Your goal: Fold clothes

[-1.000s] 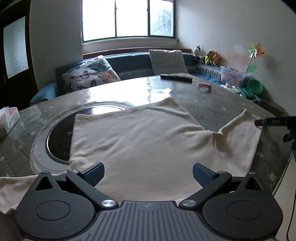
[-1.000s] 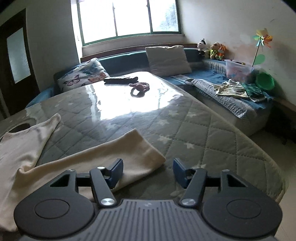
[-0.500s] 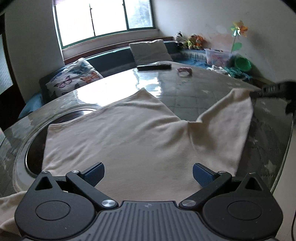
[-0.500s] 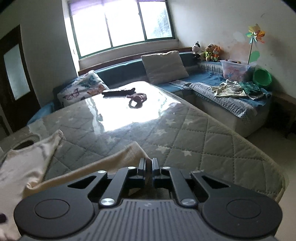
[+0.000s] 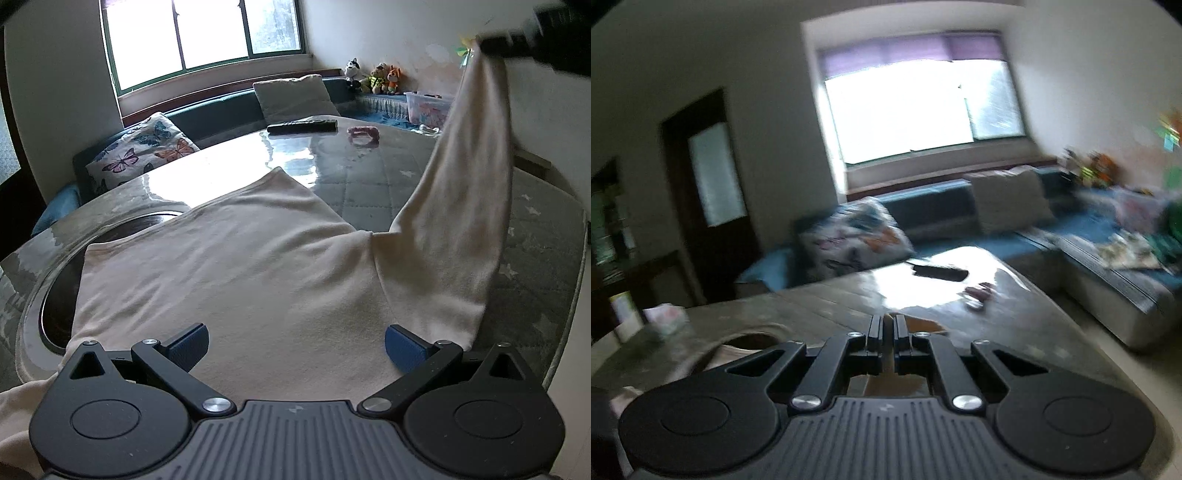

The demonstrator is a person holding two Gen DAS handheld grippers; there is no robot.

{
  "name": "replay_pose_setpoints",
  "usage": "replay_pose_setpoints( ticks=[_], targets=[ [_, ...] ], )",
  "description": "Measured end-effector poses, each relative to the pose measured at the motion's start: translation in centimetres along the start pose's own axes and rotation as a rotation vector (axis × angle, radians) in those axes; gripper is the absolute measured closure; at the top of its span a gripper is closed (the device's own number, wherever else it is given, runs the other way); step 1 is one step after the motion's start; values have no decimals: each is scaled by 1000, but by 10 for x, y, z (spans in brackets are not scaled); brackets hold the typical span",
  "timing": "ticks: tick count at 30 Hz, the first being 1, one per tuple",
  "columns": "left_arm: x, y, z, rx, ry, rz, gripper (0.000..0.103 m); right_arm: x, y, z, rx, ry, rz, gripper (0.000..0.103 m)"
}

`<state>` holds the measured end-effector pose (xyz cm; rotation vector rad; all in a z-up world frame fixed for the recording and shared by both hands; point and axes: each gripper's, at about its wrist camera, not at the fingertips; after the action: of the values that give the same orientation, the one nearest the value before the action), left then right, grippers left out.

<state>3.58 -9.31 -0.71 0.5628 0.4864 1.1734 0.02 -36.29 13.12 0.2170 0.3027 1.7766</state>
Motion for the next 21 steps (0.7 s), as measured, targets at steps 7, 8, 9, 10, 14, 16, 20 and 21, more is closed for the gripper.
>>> replay_pose_setpoints(
  ticks=[7,8,9,10,14,16,20,21],
  targets=[
    [13,13,-3,-28,31,2,0,74,-21,34,-33,144,196,99],
    [16,16,-3,-33,37,2,0,85,-26,36,-29,160,222,99],
    [19,18,-4,-38,44,3,0,95,-31,37,-24,175,248,99],
    [21,21,-5,-42,52,5,0,105,-35,39,-19,190,273,99],
    [37,34,-9,-61,87,21,0,150,-53,39,16,258,371,99],
    [46,40,-11,-71,106,33,0,172,-57,37,36,291,419,99],
    [62,52,-18,-82,146,60,0,202,-70,32,77,335,490,99],
    [66,54,-20,-82,155,67,0,208,-73,29,88,340,504,99]
  ],
)
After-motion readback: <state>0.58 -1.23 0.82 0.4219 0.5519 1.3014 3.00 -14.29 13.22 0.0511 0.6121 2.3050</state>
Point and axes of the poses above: each gripper's, at about its wrist camera, not at the fingertips, and y roughly against the way its jaws point, x to its left, z to its top, and after that the axes turned 14 degrees about y, right-handed
